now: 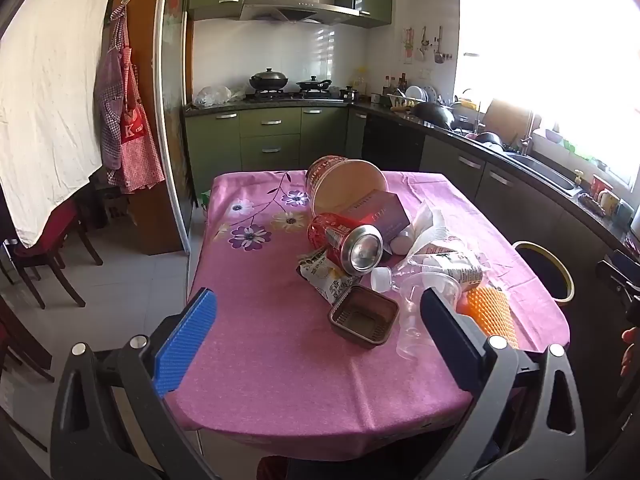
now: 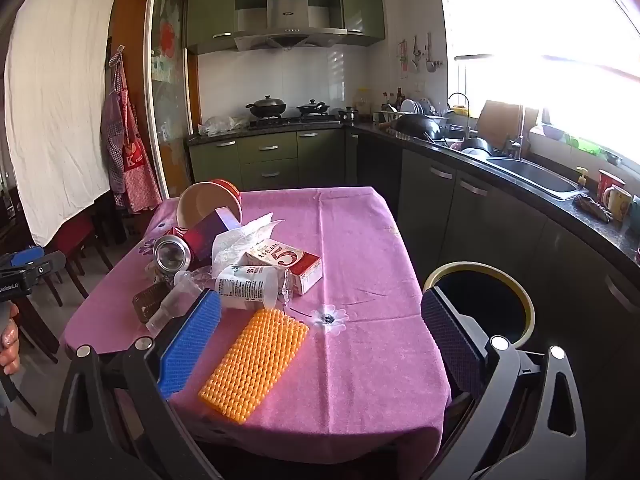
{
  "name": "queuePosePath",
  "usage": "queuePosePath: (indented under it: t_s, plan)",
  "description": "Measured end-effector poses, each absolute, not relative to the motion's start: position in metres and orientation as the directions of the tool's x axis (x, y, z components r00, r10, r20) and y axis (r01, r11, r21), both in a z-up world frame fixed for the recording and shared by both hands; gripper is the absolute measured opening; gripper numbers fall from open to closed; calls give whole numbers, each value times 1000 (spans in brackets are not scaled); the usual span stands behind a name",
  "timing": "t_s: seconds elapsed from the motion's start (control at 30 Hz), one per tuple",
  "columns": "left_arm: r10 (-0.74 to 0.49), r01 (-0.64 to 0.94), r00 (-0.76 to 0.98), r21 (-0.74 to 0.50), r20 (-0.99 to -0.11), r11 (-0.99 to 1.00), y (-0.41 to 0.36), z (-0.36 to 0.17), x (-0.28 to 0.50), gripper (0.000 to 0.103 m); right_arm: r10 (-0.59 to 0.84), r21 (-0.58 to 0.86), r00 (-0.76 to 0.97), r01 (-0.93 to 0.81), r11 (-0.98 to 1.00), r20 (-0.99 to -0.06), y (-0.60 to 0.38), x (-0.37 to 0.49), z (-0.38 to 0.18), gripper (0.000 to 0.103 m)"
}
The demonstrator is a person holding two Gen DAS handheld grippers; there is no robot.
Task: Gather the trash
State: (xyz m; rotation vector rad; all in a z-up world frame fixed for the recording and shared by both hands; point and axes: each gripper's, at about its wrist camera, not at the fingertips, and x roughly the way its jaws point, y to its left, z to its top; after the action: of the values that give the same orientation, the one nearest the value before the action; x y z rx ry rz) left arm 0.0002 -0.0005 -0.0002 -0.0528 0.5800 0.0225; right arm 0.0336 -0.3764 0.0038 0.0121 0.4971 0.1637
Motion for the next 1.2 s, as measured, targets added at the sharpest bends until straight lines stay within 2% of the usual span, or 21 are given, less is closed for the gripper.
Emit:
queuePosePath:
  t_s: [1.2]
  plan:
    - [6,-23,833,-24,-554,999,-6,-4,1,97,166,55,859,-160,986,-484,-369,37,-4,99]
